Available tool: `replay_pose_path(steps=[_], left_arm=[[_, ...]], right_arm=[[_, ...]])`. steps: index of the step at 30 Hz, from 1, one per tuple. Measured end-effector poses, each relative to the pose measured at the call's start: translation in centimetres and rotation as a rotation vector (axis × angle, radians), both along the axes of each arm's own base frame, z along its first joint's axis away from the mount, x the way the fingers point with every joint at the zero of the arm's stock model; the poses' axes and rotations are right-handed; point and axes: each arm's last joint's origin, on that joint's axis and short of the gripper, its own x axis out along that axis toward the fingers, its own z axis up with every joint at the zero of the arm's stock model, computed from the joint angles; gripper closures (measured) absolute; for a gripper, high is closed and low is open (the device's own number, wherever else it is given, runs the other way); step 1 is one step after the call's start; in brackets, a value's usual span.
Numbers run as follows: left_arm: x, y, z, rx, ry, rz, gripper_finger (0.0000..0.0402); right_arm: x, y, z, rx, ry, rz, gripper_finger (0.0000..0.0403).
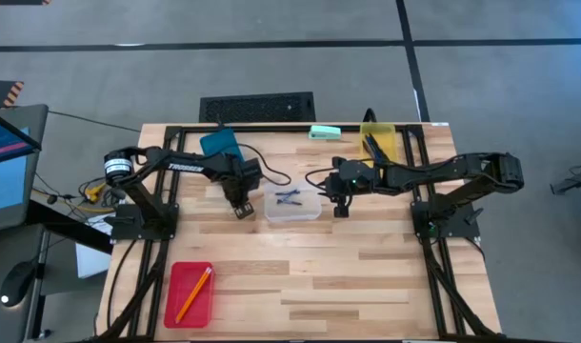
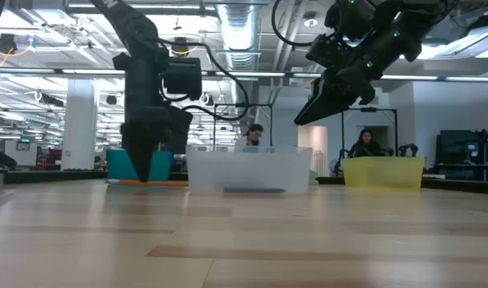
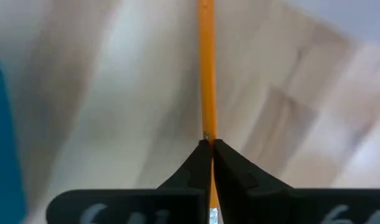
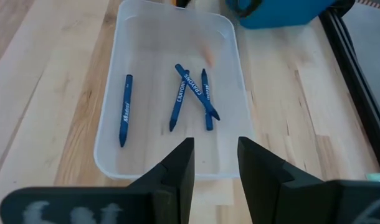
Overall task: Sort crayons/erasers/pens/pencils in bins
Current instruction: Put the yellow pencil into the red bin
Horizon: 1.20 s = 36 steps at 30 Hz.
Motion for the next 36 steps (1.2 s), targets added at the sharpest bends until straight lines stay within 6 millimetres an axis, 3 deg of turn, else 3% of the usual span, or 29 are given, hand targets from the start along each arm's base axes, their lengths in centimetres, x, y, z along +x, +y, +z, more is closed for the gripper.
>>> replay_pose_path(steps=[8,18,22,29,33,36], left_arm=[[-0.5,-1.8,0.2,-0.063,0.083,-0.083,0.0400],[-1.1,-6.1,-0.2,0.005,0.098,-0.212,0.0401],[-2.0,-7.6,0.2,0.042,-0.072,-0.195,0.0401],[-4.1,-8.4,0.0,0.119,-0.494,-0.162,0.0401],[-4.6,-7.6,-1.2,0.178,-0.613,-0.108,0.0401],[-4.1,-7.7,-1.7,0.164,-0.687,-0.161,0.0401]], right_arm=[[0.0,0.0,0.0,-0.006,0.002,0.004,0.0271],[0.0,0.4,0.0,-0.006,0.004,0.018,0.0273],[0.6,1.4,-0.1,0.007,-0.022,0.047,0.0297],[2.8,3.9,0.6,0.034,-0.050,0.125,0.0393],[4.5,5.4,0.6,0.086,0.013,0.135,0.0390],[6.0,6.6,0.0,0.120,0.047,0.142,0.0393]])
